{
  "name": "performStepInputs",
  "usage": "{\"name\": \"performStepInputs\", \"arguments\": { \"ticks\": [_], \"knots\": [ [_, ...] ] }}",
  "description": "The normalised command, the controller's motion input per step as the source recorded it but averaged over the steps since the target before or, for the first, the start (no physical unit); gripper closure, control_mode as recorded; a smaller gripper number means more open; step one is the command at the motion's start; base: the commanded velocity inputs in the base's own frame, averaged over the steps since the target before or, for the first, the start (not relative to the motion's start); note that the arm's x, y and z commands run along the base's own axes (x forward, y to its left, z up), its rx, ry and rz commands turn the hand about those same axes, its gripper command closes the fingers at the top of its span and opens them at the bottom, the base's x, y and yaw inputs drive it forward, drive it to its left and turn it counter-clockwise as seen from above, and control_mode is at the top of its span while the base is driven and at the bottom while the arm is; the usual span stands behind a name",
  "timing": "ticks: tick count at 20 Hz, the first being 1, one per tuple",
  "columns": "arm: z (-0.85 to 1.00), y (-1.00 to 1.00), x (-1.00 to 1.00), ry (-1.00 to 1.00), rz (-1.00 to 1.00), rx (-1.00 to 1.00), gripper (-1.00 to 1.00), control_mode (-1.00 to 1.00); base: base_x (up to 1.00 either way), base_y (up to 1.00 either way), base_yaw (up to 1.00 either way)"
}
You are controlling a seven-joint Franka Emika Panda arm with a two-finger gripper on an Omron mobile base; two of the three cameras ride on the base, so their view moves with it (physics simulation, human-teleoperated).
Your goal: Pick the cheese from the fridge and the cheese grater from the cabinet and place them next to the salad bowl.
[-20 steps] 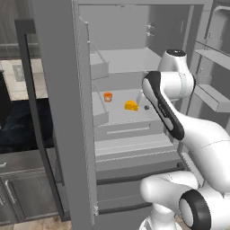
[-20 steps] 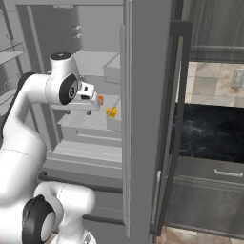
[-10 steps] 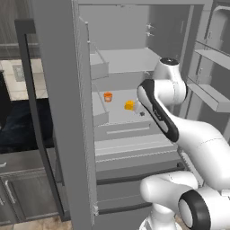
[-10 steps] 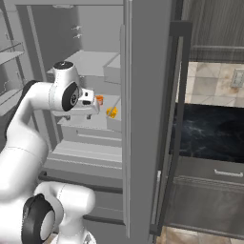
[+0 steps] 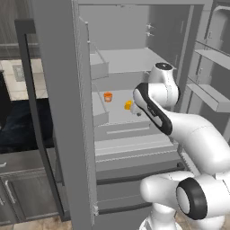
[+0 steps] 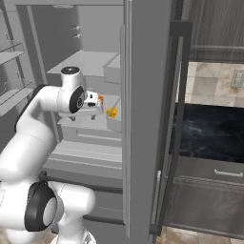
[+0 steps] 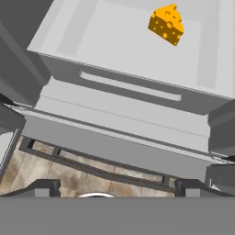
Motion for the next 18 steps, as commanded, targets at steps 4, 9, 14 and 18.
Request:
{"name": "performStepInputs", "arguments": {
  "ticks": [4,9,14,18],
  "knots": [
    [-0.09,-0.06,0.37,-0.01,0.00,0.00,-1.00,-1.00,0.00,0.00,0.00],
    [-0.07,-0.18,0.29,-0.07,0.01,0.00,-1.00,-1.00,0.00,0.00,0.00],
    [-0.24,-0.12,0.16,-0.14,0.00,0.00,-1.00,-1.00,0.00,0.00,0.00],
    [-0.23,-0.07,0.17,-0.15,0.00,0.00,-1.00,-1.00,0.00,0.00,0.00]
  ]
}}
